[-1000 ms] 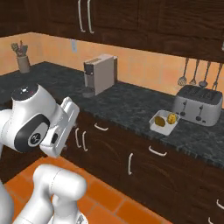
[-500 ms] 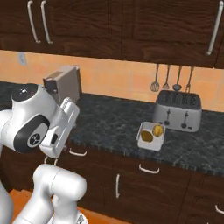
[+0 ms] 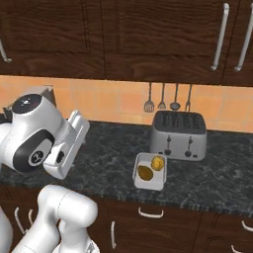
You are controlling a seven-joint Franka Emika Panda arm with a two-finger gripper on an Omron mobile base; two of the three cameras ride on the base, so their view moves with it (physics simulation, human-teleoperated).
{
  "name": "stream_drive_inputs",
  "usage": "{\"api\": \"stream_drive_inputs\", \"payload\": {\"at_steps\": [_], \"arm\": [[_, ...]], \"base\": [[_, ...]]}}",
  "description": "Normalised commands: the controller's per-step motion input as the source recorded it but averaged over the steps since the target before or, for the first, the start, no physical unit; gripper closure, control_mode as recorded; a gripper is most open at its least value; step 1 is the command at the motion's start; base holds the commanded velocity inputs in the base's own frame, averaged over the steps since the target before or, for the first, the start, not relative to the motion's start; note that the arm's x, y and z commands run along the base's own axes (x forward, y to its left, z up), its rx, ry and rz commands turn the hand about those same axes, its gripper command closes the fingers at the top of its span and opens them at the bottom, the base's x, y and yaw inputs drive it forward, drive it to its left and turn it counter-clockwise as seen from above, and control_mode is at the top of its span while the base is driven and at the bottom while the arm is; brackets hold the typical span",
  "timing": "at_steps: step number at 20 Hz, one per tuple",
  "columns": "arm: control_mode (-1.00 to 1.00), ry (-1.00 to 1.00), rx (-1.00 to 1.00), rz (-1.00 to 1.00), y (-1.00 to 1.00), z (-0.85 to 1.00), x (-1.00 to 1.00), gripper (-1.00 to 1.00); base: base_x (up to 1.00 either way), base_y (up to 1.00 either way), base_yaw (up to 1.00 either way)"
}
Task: Take the meat container that has the chicken drumstick and place it on the second highest rack of the freezer. Then take the vegetable container that has the avocado and squash and place it on the highest rack of the freezer.
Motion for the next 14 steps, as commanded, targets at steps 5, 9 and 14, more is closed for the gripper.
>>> {"api": "stream_drive_inputs", "payload": {"at_steps": [5, 9, 14], "arm": [[1.0, 0.0, 0.0, 0.0, 0.0, 0.0, 0.0, -1.0], [1.0, 0.0, 0.0, 0.0, 0.0, 0.0, 0.0, -1.0], [-1.0, 0.1, 0.13, 0.0, -0.84, -0.13, 0.52, -1.0]], "base": [[0.42, -0.18, -0.01], [0.01, -0.01, 0.0], [0.0, 0.0, 0.0]]}}
